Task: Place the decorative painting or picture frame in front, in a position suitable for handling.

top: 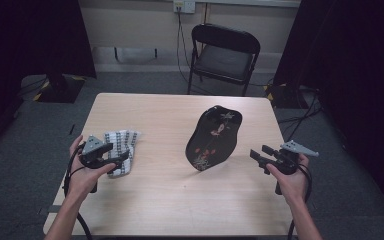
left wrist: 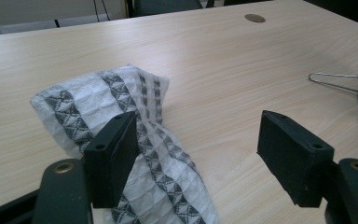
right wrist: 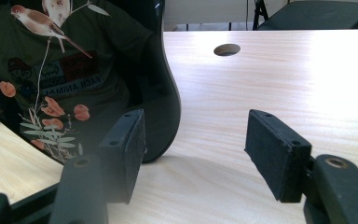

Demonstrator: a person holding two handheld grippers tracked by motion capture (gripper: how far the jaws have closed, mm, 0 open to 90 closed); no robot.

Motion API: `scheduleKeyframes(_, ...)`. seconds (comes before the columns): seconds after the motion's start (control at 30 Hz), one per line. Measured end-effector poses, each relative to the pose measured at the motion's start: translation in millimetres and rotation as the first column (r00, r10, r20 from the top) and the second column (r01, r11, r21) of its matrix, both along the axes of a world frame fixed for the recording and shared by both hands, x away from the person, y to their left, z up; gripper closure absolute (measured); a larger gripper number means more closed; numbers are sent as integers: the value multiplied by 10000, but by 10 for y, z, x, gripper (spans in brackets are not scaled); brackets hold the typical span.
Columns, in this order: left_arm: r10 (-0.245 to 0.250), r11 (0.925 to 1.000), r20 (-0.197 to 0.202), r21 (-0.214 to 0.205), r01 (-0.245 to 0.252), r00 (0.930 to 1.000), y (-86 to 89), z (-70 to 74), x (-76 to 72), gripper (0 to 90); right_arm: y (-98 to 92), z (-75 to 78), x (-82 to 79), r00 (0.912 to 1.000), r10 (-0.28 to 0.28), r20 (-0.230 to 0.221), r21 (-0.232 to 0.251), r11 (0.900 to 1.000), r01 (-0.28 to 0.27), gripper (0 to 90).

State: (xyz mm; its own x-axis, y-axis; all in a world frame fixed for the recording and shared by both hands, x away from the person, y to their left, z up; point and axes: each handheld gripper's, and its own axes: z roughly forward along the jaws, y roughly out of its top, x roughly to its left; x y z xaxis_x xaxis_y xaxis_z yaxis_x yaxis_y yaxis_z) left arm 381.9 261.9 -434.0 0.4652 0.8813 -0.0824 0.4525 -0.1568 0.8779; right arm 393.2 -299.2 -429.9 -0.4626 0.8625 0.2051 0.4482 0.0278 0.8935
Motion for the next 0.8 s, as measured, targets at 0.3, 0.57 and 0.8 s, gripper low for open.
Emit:
scheduleKeyframes(0.3,-423,9990,-15,-106,423,9991,-86,32,30,311,46,-14,21,9998,138,107,143,9998,-140,377)
scheduleKeyframes(0.57,-739,9972,293,-107,742,9968,-227,116,33,303,115,-50,44,9999,113,118,68,9999,-114,346)
scheduleKeyframes(0.8,-1474,9890,514,-33,1478,9877,-378,156,-48,339,201,-36,35,9995,214,251,141,9997,-217,362)
